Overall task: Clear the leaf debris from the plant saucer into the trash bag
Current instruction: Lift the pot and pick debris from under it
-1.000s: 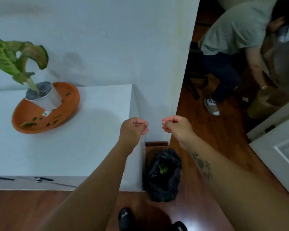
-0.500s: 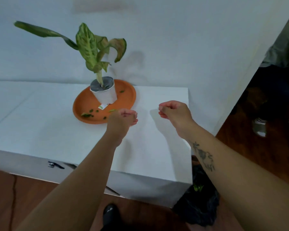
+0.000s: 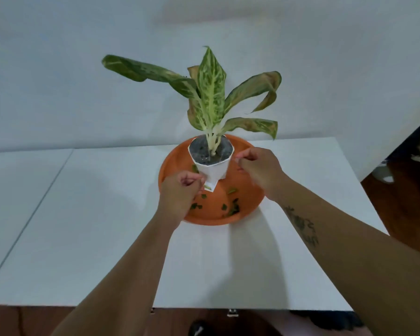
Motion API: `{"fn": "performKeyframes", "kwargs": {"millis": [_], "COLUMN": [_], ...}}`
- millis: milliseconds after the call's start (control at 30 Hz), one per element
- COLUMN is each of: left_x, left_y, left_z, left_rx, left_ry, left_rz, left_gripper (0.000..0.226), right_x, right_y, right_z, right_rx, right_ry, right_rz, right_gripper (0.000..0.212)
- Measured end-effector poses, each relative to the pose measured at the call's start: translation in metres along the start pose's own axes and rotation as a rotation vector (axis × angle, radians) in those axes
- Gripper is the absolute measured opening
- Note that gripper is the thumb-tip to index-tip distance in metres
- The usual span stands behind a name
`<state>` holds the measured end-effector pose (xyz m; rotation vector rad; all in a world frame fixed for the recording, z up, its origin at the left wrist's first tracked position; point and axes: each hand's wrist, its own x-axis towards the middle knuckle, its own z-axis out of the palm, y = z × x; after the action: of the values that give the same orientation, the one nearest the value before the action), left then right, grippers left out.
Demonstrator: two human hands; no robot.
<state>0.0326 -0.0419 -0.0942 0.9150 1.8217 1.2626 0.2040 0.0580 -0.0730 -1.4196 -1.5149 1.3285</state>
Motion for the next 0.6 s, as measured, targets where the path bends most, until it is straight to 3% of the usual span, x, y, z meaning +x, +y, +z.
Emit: {"fn": "performKeyframes", "kwargs": {"millis": [267,433,533,600], "left_x": [0.018,0.029,0.033,0.037], "left_y": [0.016,0.01,0.012,0.012], "left_z": [-0.011,-0.008,-0.005,-0.003], "left_rx": [0.079,0.202,0.192,0.14], "left_ry": [-0.001,0.057,0.002,-0.06], "left_rz": [0.085,0.185,0.189,0.216], "left_gripper": [0.018,0.058,0.091,0.095], "right_x": [-0.002,0.004,0.004,0.002], "right_y": [-0.012,-0.009,-0.007,-0.005], "right_z": [0.012,0.013,0.014,0.014], "right_rx": [-0.074,-0.077,-0.057,-0.061], "right_ry": [0.075,0.072,0.047,0.018], "right_rz": [0.042,0.044,0.041,0.023], "right_gripper": [0.016,0.008,0.01,0.011]}}
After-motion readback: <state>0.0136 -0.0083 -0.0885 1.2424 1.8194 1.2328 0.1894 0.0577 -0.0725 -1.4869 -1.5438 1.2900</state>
